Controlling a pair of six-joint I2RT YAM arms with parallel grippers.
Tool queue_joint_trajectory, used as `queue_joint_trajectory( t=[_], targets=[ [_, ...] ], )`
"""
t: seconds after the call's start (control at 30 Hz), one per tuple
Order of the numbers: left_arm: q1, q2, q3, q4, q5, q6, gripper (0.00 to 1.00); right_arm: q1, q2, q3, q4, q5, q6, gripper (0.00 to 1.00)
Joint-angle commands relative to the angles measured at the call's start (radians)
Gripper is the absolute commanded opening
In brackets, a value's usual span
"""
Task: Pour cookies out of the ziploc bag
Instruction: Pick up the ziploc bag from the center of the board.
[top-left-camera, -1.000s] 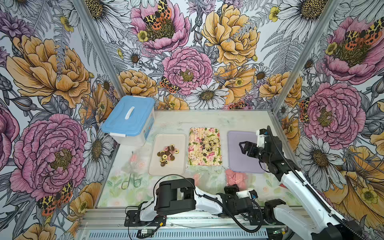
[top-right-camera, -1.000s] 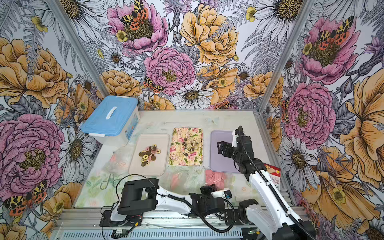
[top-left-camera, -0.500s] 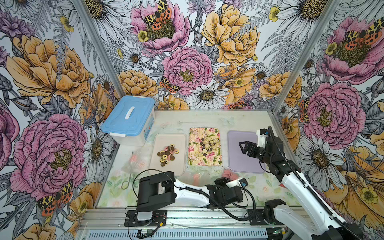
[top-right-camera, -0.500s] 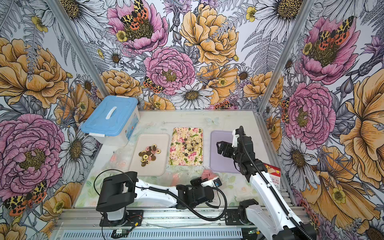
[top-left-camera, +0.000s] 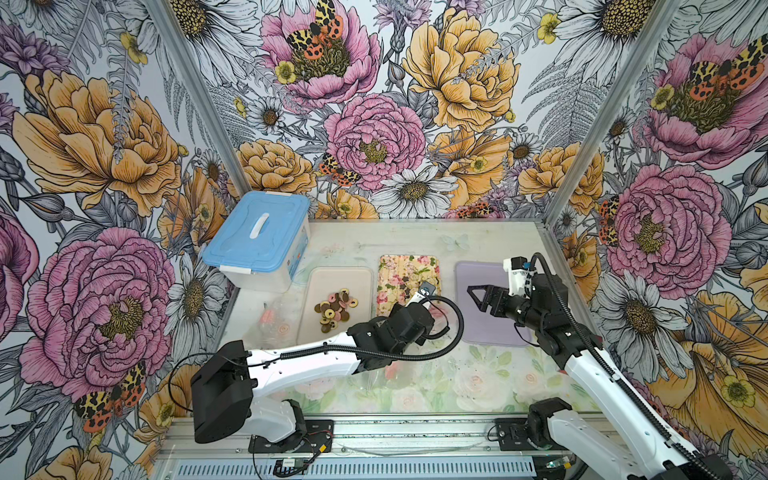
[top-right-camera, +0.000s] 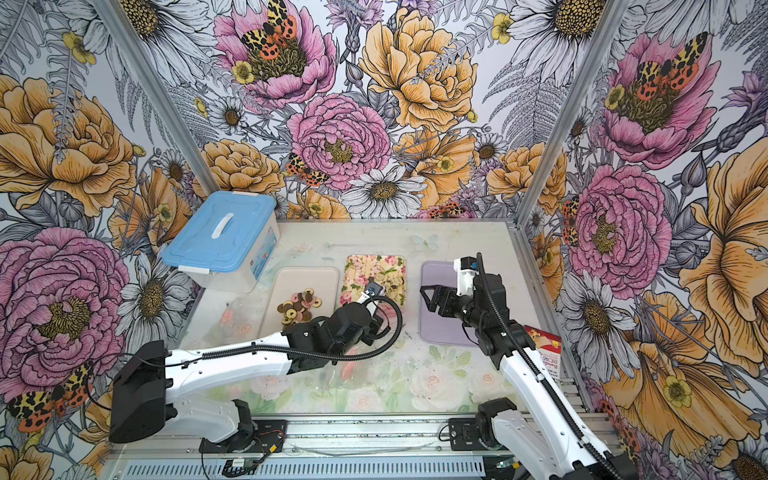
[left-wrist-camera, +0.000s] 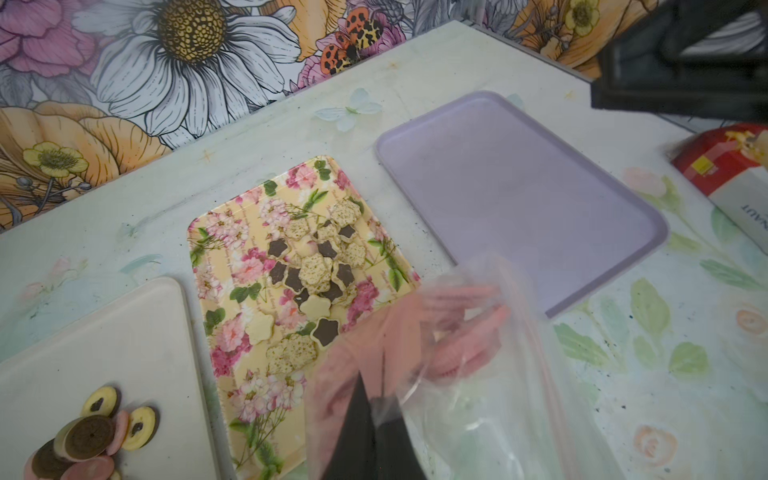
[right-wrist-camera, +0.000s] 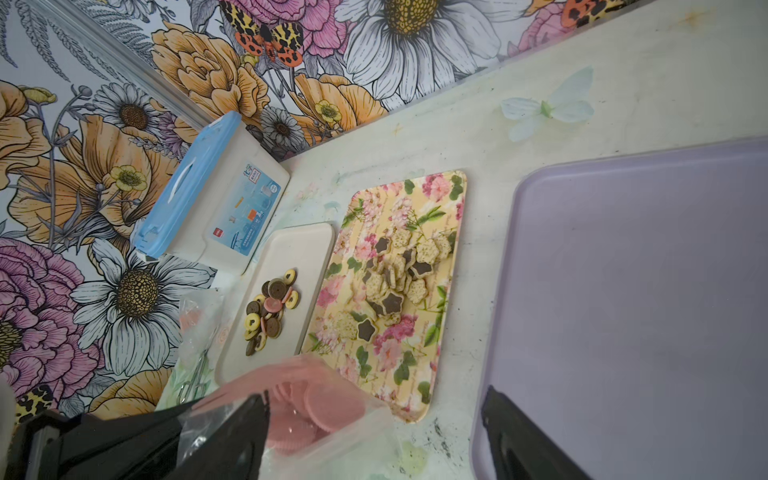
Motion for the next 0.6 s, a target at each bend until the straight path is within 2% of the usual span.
queue_joint_trajectory(
  t=[0.0,0.1,0.23,0.4,0.57],
  targets=[
    [0.038,-0.057,-0.033,0.001,-0.022,-0.069,0.00,0.020,0.008,-0.024,0.100,-0.089,0.047,0.83],
    [0.077,-0.107,-0.093,0.080,-0.049,-0.088,0.00,0.058,0.045,-0.057,0.205,-0.145,0.127,0.82],
    [0.111,-0.138,-0.164,0.215,-0.051,-0.123,0.00,0.102,0.082,-0.153,0.472,-0.183,0.275,0.79],
    [0.114,-0.119,-0.173,0.285,-0.114,-0.129,0.00,0.177,0.109,-0.202,0.599,-0.121,0.329,0.78],
    [0.116,-0.100,-0.222,0.449,-0.152,-0.181,0.00,0.224,0.182,-0.274,0.847,-0.112,0.448,0.75]
  ],
)
